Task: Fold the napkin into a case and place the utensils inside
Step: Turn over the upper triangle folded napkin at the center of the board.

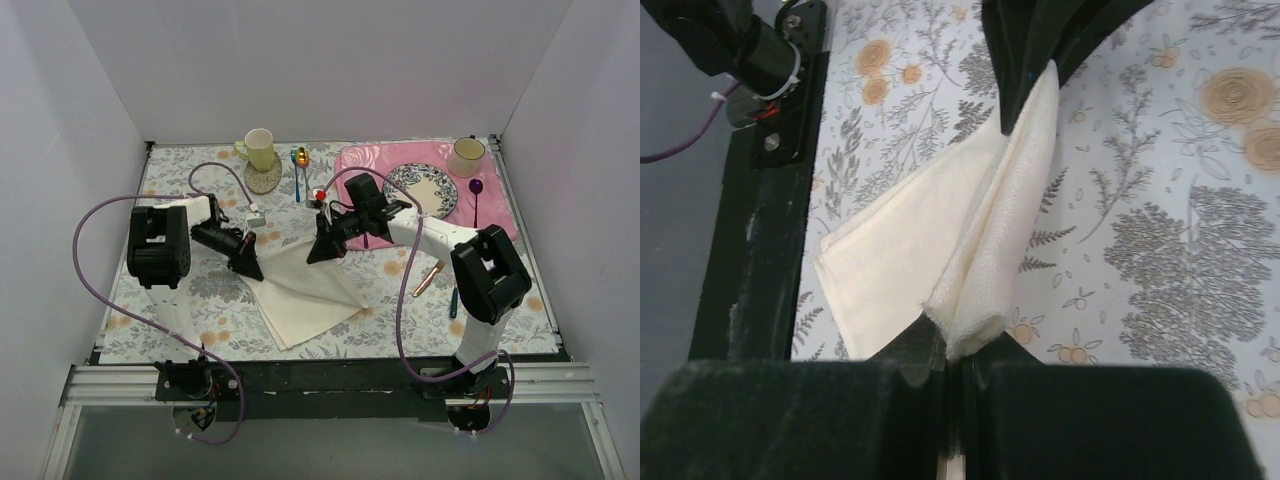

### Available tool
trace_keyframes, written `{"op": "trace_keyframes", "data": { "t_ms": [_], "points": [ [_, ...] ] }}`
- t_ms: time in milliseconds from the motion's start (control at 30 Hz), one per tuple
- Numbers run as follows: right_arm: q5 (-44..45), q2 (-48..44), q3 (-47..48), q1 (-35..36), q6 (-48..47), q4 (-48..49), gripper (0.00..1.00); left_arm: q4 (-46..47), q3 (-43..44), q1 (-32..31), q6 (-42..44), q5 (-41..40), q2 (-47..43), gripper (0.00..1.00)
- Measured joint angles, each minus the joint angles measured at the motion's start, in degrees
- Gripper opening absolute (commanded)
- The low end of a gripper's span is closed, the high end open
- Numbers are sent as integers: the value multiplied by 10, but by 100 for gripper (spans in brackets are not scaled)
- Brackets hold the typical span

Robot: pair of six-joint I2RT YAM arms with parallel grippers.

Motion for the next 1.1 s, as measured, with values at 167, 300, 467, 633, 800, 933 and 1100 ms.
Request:
{"op": "trace_keyframes", "data": {
  "t_ms": [167, 300, 467, 633, 800, 933, 1100],
  "points": [
    [50, -30, 3, -9, -24, -1, 1, 30, 19, 0, -71, -13, -61, 0],
    [94, -59, 9, -20, -53, 18, 1, 88, 52, -1, -153, -33, -125, 0],
    [138, -65, 26, -35, -90, 81, 1, 204, 58, -4, -230, -79, -203, 0],
    [163, -64, 26, -38, -144, 166, 1, 359, 26, -10, -291, -140, -262, 0],
    [185, -35, 29, -38, -204, 259, 1, 494, 27, -16, -331, -201, -255, 0],
    [197, 0, 24, -38, -252, 357, 1, 590, 22, -17, -338, -239, -249, 0],
    [206, 41, 24, -38, -300, 475, 1, 671, 22, -19, -338, -274, -244, 0]
  ]
}}
